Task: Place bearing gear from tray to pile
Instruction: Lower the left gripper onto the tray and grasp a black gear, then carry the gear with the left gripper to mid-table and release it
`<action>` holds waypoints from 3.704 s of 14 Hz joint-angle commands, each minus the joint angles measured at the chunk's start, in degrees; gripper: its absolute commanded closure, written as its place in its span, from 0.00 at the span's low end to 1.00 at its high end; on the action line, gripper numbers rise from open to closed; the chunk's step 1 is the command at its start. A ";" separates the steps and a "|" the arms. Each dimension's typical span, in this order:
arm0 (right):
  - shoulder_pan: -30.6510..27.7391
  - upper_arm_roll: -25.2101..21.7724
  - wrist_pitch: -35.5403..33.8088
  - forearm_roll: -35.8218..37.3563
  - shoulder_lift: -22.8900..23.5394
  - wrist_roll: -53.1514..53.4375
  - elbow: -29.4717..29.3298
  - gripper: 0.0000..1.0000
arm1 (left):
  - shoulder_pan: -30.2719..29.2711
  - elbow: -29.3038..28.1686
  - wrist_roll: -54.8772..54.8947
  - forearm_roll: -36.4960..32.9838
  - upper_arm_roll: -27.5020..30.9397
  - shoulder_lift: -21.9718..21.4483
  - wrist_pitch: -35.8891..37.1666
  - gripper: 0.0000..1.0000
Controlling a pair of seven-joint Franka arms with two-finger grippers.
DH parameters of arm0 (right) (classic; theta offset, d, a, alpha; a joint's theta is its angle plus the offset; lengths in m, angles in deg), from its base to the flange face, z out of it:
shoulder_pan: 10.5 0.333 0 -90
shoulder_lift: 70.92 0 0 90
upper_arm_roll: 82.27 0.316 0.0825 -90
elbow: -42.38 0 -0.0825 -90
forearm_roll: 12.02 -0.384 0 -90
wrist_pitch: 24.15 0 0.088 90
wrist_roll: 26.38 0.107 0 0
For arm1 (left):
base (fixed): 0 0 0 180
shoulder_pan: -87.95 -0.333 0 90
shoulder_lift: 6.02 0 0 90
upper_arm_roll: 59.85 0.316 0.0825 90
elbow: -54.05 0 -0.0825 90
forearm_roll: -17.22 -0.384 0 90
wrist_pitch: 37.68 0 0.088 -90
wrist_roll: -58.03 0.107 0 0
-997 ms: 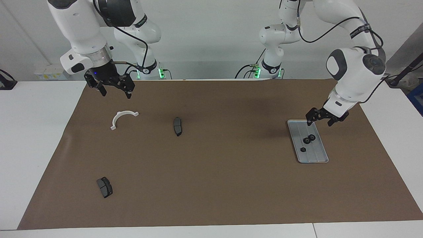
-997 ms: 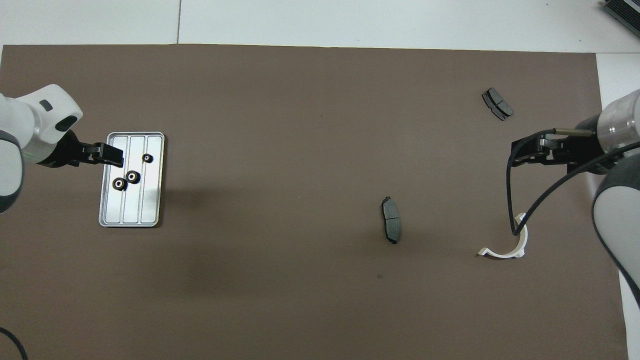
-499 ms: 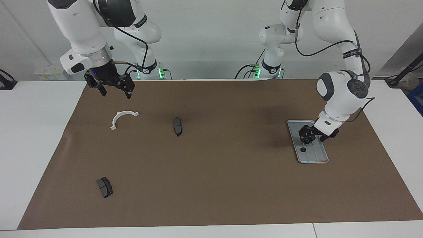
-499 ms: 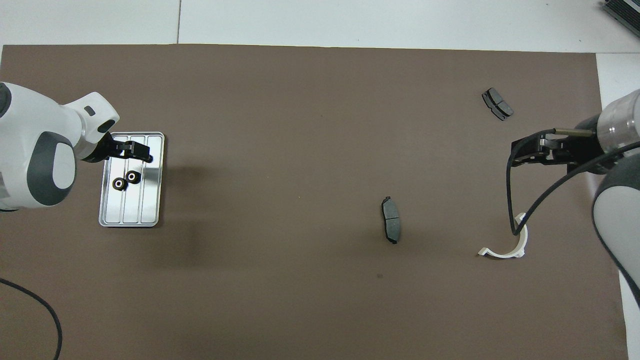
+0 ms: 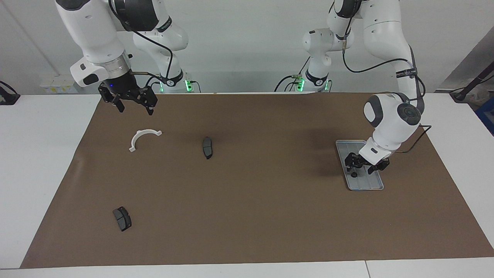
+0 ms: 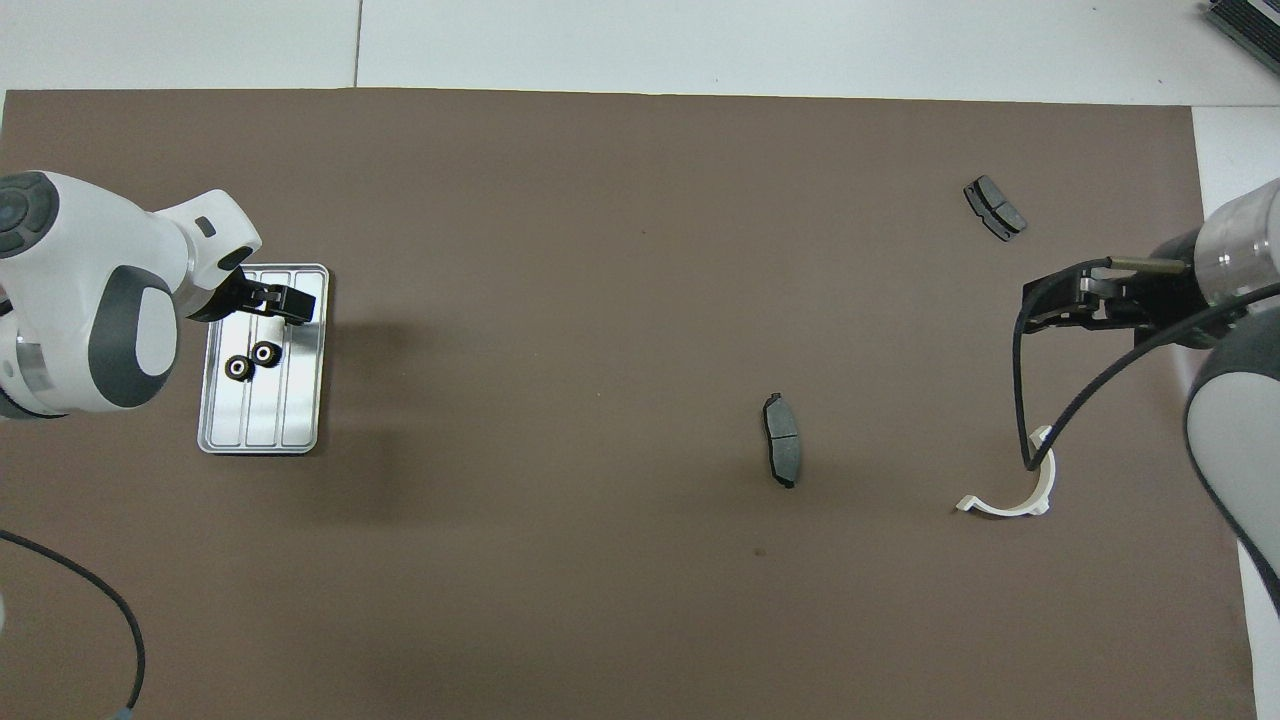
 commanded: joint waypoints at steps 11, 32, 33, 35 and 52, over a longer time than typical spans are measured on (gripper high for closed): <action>-0.48 0.02 -0.65 -1.08 -0.82 -1.61 0.31 0.00 | 0.45 -0.53 -6.06 -0.80 0.45 1.35 -3.91 0.58; -0.48 0.02 -0.65 -1.08 -0.82 -1.61 0.31 0.00 | 0.97 -0.80 -7.99 -0.80 0.45 1.70 -4.01 0.86; -0.48 0.11 -0.65 -1.08 -0.82 -1.61 0.31 0.00 | 1.06 0.86 -8.34 -0.80 0.45 2.05 -3.48 0.87; -0.48 0.11 -0.65 -1.08 -0.82 -1.61 0.31 0.00 | 3.42 4.81 -14.81 -0.80 0.54 3.63 -1.91 0.87; -1.09 -0.06 -0.82 -1.08 -0.82 -1.70 0.40 0.00 | 37.00 5.71 -59.93 -0.72 0.54 5.65 -2.50 0.71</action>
